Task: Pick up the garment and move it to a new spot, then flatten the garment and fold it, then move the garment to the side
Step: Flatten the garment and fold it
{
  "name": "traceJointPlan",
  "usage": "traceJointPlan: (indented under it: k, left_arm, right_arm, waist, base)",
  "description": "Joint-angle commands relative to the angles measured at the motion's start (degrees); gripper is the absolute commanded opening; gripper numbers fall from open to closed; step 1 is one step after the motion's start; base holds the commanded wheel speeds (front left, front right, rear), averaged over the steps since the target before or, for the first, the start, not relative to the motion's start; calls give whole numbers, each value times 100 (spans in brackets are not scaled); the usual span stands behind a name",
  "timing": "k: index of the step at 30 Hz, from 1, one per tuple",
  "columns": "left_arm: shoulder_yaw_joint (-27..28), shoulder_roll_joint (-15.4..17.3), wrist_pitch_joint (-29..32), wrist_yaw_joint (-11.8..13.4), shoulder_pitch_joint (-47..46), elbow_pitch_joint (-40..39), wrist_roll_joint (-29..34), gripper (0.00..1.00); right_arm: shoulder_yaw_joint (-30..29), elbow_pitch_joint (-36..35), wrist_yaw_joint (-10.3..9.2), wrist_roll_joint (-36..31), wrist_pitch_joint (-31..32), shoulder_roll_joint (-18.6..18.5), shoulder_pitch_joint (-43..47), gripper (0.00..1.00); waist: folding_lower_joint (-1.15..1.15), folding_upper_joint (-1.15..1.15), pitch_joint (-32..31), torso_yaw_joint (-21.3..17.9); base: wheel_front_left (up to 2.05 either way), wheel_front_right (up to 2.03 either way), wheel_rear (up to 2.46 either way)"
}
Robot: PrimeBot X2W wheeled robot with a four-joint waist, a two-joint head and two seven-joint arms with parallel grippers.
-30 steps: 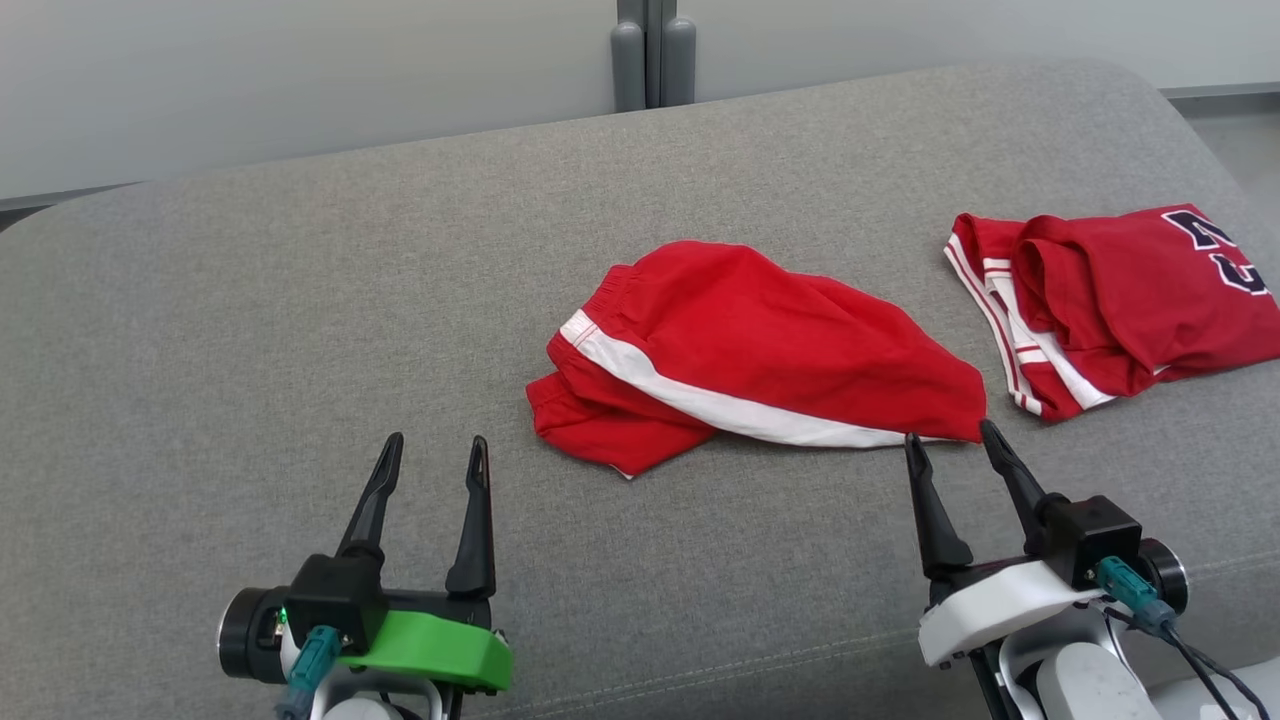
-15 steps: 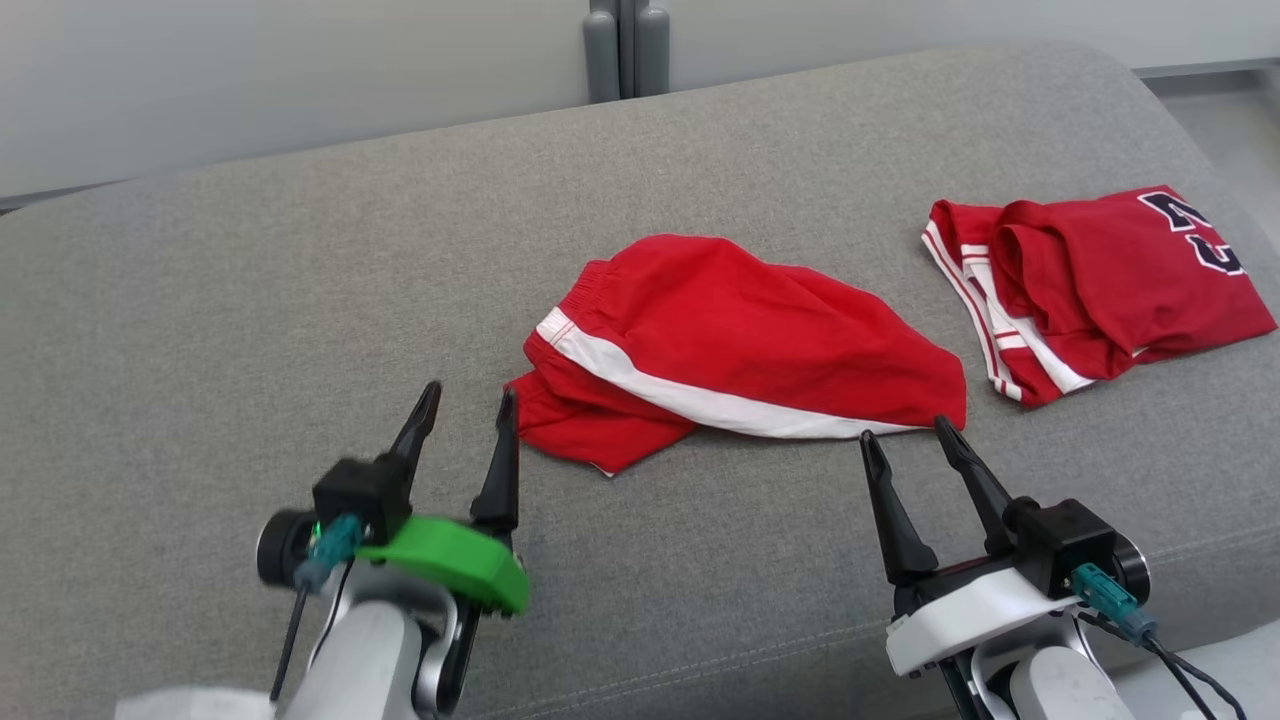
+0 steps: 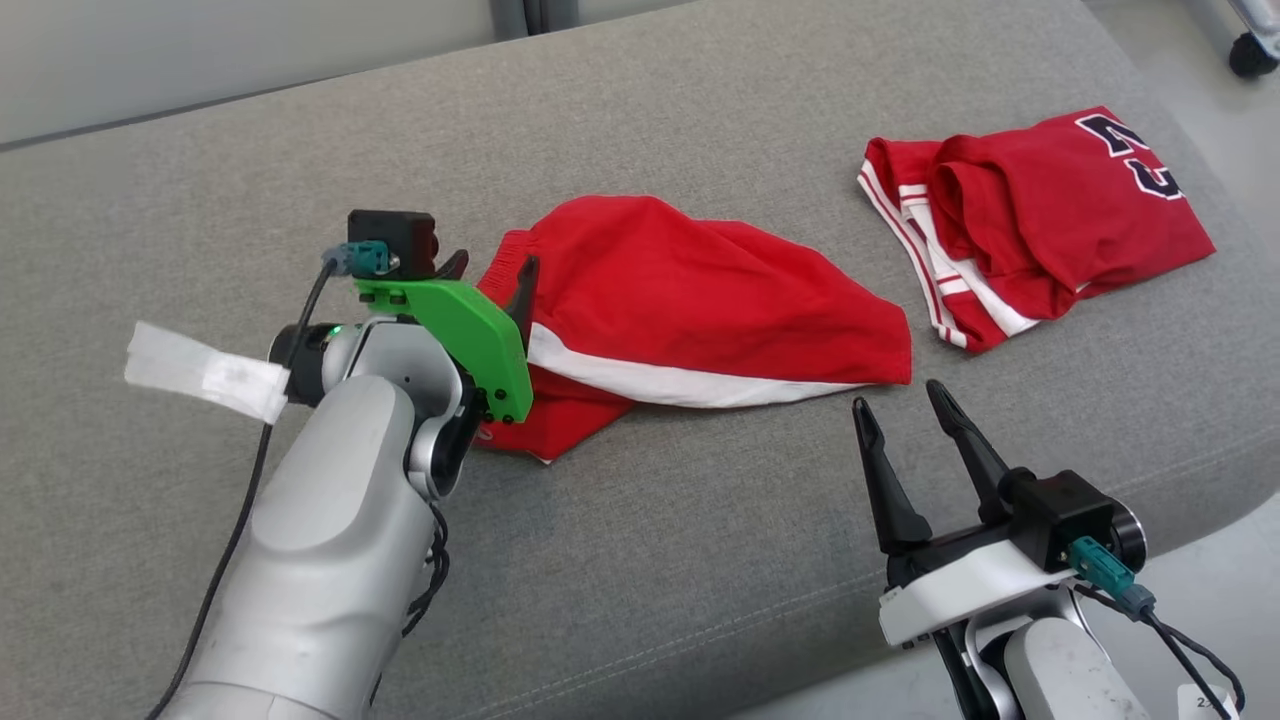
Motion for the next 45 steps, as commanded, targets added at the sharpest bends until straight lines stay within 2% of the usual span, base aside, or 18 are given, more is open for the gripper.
traceJointPlan:
  k: [1, 9, 10, 11, 12, 18, 23, 26, 32, 38, 45]
  left_arm:
    - [-21, 16, 111, 97, -189, 122, -48, 100]
    - [-58, 43, 726, 349, -774, 1168, -167, 100]
    - [-28, 45, 713, 357, -822, 1260, -209, 89]
    - [38, 45, 672, 336, -865, 1343, -284, 35]
    - [106, 42, 643, 303, -894, 1419, -356, 0]
    - [618, 31, 471, 147, -955, 1685, -1065, 0]
    - [1278, 20, 213, -47, -825, 1785, -2086, 0]
    - [1568, 19, 4, -128, -747, 1858, -2446, 0]
    - [1674, 183, -414, -282, -614, 1932, -2491, 0]
    - [2036, 279, -1048, -286, -375, 1896, -2751, 0]
    - [2214, 306, -1246, -183, -108, 2010, -2893, 0]
  right_arm:
    - [17, -32, -9, 19, 3, -7, -72, 100]
    - [134, -24, -9, 88, 3, -7, -207, 100]
    - [145, -26, -9, 95, 2, -8, -215, 100]
    - [145, -39, -9, 102, 2, -8, -224, 100]
    - [145, -50, -9, 110, 2, -8, -232, 100]
    - [53, -94, -9, 113, 3, -7, -169, 100]
    - [12, -145, -9, 76, 2, -7, -147, 100]
    - [15, -167, -9, 91, 2, -7, -159, 100]
    - [49, -154, -9, 139, 3, -8, -106, 100]
    - [-3, -116, -9, 104, 3, -10, -48, 100]
    - [10, -81, -9, 74, 2, -37, -22, 100]
  waist:
    - [0, 0, 159, -176]
    - [0, 0, 272, -408]
    - [0, 0, 280, -429]
    - [0, 0, 286, -443]
    - [0, 0, 287, -455]
    - [0, 0, 277, -391]
    - [0, 0, 236, -212]
    - [0, 0, 218, -80]
    - [0, 0, 145, 95]
    - [0, 0, 50, 187]
    - [0, 0, -40, 362]
  base:
    - [0, 0, 0]
    - [0, 0, 0]
    - [0, 0, 0]
    - [0, 0, 0]
    - [0, 0, 0]
    - [0, 0, 0]
    - [0, 0, 0]
    - [0, 0, 0]
    - [0, 0, 0]
    - [0, 0, 0]
    - [0, 0, 0]
